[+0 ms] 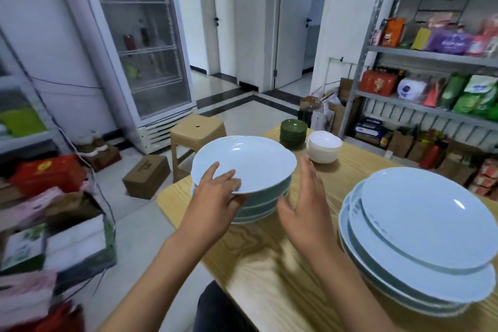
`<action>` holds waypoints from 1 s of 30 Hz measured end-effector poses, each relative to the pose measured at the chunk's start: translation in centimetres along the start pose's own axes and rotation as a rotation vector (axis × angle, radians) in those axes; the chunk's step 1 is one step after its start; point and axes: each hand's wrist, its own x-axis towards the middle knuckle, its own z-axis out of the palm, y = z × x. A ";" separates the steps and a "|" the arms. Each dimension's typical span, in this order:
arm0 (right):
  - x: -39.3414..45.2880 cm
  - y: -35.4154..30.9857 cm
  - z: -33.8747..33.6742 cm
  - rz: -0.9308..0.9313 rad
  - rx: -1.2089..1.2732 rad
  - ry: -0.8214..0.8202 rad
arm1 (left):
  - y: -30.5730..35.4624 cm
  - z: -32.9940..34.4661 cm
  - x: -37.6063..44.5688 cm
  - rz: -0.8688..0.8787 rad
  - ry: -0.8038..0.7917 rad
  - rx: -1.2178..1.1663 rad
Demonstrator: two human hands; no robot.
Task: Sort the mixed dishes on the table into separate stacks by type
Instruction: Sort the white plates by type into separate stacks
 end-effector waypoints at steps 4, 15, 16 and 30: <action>0.1 0.2 0.5 0.063 0.080 0.029 | -0.5 0.5 -0.6 0.034 0.004 -0.010; -0.3 2.4 -0.6 -0.010 0.050 -0.128 | 1.0 -0.8 -0.5 -0.050 -0.145 0.257; -0.2 2.5 -0.7 -0.023 0.034 -0.115 | 1.5 -0.7 -0.5 -0.034 -0.127 0.287; -3.2 6.2 -13.3 0.127 0.086 0.162 | 17.0 3.8 -1.0 0.418 -0.039 -0.086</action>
